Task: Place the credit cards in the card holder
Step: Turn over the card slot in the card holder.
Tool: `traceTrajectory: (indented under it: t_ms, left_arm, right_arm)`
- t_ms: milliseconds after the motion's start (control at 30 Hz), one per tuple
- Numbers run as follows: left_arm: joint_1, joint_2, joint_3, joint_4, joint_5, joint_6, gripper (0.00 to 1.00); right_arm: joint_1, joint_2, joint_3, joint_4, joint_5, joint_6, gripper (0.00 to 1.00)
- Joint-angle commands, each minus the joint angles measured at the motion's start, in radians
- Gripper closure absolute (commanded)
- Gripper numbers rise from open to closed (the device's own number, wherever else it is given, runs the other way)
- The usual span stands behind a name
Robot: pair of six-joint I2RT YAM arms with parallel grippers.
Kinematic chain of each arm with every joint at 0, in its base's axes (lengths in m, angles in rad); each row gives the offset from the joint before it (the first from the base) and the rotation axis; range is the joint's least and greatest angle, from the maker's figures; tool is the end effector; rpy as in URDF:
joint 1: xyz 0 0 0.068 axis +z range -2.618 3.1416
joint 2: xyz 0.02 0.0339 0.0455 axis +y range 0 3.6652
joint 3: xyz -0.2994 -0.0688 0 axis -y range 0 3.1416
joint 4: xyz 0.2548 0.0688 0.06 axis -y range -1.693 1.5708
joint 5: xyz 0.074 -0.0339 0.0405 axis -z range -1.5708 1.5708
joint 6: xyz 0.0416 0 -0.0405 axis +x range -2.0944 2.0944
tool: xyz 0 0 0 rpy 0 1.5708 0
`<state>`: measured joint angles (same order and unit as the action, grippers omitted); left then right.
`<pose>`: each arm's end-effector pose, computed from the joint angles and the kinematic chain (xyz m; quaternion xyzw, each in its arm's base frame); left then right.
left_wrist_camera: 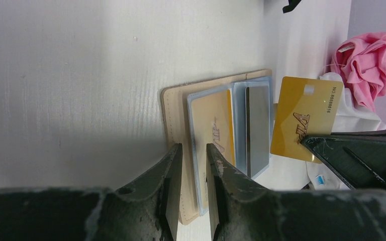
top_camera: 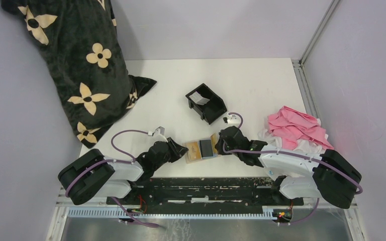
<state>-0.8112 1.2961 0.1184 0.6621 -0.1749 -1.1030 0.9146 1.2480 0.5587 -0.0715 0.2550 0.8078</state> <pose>0.1373 -0.1341 0.1326 -0.1686 0.8452 -0.3666 0.3505 0.1563 0.1858 0.2029 0.0014 0.9130 0.2203 0.3433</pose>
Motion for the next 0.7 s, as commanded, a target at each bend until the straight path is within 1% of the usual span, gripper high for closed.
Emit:
traceTrajectory:
  t_ms: [0,667]
  left_arm:
    - [-0.009,0.012,0.006,0.008,-0.009,-0.025,0.68]
    - [-0.009,0.014,0.007,0.001,-0.014,-0.021,0.68]
  right_arm:
    - [0.004,0.009,0.011,0.061,-0.011,0.024,0.99]
    - [0.004,0.04,-0.003,0.085,-0.021,0.045,0.99]
